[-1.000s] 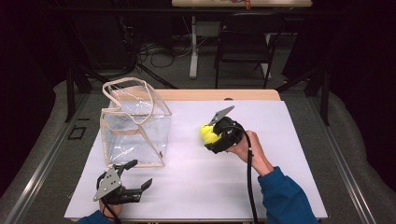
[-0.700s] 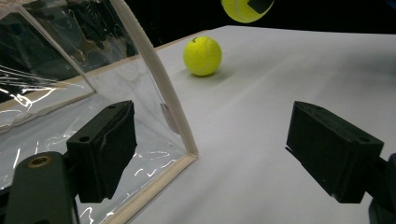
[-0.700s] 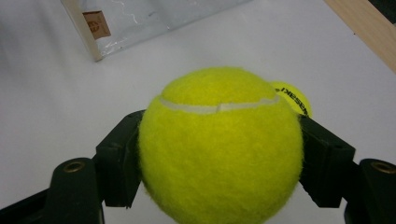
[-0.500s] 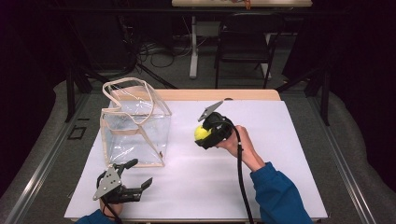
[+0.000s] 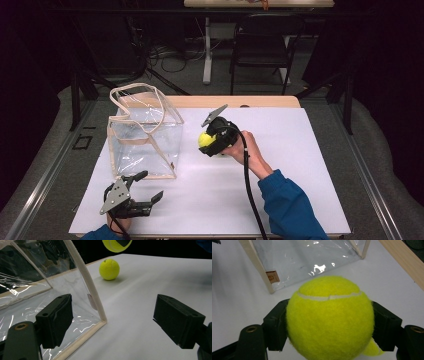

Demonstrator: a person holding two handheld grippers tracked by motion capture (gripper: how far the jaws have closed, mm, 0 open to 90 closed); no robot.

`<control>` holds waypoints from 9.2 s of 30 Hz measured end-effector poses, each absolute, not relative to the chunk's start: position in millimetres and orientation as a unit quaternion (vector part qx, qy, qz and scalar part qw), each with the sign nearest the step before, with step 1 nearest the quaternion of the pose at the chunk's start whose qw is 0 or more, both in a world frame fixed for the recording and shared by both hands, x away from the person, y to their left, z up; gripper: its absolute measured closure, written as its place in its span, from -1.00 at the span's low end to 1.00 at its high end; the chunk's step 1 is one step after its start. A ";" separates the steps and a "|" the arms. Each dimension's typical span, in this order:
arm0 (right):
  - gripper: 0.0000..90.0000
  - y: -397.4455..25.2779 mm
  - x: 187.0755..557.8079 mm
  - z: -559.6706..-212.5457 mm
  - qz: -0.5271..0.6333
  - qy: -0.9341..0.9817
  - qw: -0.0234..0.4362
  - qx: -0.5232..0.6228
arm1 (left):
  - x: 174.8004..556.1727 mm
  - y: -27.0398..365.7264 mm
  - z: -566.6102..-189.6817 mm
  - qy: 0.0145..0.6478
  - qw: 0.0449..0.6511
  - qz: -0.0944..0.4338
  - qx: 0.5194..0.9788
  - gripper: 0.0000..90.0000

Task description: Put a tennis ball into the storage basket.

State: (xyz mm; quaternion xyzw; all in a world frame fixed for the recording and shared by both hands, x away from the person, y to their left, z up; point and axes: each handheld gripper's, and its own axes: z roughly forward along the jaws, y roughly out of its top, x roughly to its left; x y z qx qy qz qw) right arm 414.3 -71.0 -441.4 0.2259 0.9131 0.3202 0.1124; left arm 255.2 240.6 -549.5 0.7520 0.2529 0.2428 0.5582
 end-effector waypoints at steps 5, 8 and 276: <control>-0.41 -66.3 415.7 -435.0 0.329 0.910 0.115 0.227 | 254.7 241.8 -549.3 0.255 0.559 0.242 0.751 -0.65; -0.41 -66.0 416.6 -431.4 0.331 0.909 0.117 0.226 | 255.5 241.7 -549.8 0.257 0.556 0.240 0.753 -0.65; -0.41 69.4 455.7 -338.9 0.430 0.871 0.167 0.169 | 255.0 248.0 -544.4 0.273 0.573 0.225 0.739 -0.65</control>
